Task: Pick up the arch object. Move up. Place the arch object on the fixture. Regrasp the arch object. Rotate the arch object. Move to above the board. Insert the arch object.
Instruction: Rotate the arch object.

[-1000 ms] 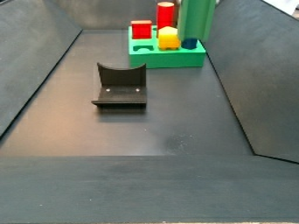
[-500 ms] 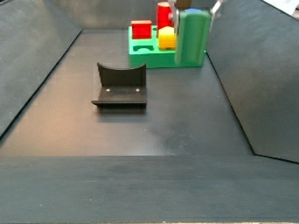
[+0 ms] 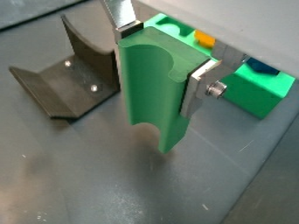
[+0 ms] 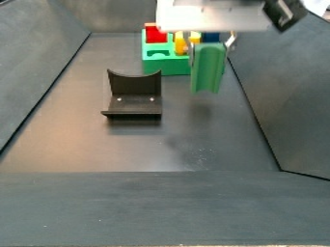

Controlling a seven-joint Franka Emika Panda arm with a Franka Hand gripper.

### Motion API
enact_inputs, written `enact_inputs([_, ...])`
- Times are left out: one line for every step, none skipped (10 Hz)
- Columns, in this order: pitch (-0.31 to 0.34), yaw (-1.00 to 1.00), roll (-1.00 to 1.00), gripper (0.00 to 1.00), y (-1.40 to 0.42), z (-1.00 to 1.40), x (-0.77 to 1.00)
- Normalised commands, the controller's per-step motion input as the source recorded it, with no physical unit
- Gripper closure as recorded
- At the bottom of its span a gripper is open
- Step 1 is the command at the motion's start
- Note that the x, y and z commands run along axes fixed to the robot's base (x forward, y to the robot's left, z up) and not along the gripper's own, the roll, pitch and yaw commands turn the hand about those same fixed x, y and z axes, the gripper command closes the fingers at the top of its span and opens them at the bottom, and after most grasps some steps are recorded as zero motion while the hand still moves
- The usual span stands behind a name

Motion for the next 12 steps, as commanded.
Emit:
enact_inputs([-0.063, -0.04, -0.21, 1.00, 0.03, -0.74, 0.02])
enact_inputs([-0.061, -0.04, -0.21, 1.00, 0.02, -0.59, 0.02])
enact_inputs([-0.056, -0.04, -0.22, 1.00, 0.02, -0.43, 0.02])
enact_inputs([-0.054, -0.04, -0.22, 1.00, 0.02, -0.29, 0.03])
enact_inputs([-0.044, -0.04, -0.22, 1.00, 0.02, -0.24, 0.02])
enact_inputs([-0.044, -0.04, -0.22, 1.00, 0.02, -0.24, 0.02])
enact_inputs([-0.028, -0.04, -0.22, 1.00, 0.02, -0.24, 0.00])
enact_inputs([-0.028, -0.04, -0.22, 1.00, 0.02, -0.24, 0.00])
enact_inputs([-0.028, -0.04, -0.02, 0.00, 0.00, 0.00, 0.00])
enact_inputs([-0.027, -0.03, -0.03, 0.00, 0.00, 1.00, 0.00])
enact_inputs([-0.007, -0.03, -0.03, 0.00, 0.00, 1.00, -0.02])
enact_inputs([0.019, -0.03, -0.03, 0.00, 0.00, 0.96, -0.03])
